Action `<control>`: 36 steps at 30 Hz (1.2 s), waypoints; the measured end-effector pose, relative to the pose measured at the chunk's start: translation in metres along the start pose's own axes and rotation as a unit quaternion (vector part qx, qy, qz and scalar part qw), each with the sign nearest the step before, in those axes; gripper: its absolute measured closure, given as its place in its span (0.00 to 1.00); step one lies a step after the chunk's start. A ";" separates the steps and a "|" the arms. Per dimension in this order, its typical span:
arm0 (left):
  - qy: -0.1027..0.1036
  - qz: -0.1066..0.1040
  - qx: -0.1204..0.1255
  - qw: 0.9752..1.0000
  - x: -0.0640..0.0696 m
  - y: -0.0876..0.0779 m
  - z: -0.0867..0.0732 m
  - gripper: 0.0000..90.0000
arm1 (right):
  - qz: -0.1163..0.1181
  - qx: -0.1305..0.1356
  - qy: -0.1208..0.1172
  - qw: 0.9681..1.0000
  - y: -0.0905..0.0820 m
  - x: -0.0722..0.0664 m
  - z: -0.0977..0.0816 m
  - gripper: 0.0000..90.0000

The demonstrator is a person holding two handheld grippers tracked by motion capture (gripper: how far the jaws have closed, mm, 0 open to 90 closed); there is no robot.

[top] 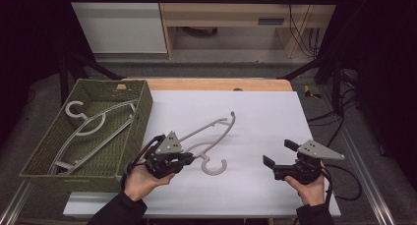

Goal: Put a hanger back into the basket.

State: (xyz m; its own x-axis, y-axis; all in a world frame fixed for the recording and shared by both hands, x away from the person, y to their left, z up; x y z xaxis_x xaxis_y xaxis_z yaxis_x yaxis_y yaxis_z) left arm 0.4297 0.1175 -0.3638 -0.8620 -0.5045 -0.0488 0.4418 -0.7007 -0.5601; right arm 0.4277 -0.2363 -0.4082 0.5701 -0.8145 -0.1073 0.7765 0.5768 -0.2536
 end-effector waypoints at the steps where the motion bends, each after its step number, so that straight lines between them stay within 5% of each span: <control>1: -0.002 0.000 0.001 1.000 -0.001 -0.003 0.001 0.92 | 0.000 0.000 0.000 1.000 0.000 0.000 0.000 0.04; 10: 0.004 0.019 0.041 0.999 -0.012 -0.042 0.018 0.92 | -0.002 0.002 0.002 1.000 0.000 0.000 0.001 0.04; 21: 0.014 0.050 0.056 0.997 -0.037 -0.091 0.040 0.92 | -0.002 0.003 0.002 1.000 0.000 0.000 0.001 0.04; 36: -0.013 0.082 0.068 0.994 -0.089 -0.150 0.025 0.92 | -0.002 -0.001 0.001 1.000 0.002 0.000 0.000 0.04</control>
State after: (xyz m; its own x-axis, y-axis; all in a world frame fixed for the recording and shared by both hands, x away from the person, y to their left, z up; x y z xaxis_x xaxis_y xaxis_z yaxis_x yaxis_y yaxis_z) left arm 0.4466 0.2552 -0.2544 -0.7704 -0.6284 -0.1079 0.6062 -0.6695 -0.4292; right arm 0.4291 -0.2347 -0.4090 0.5670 -0.8166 -0.1083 0.7779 0.5741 -0.2557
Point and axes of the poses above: each handheld gripper's, and its own axes: y roughly forward along the jaws, z roughly out of its top, x roughly to its right, the point moved 3 cm from there along y, roughly forward along the jaws, and after that the axes turned 6 degrees about x, right-handed, at the moved point
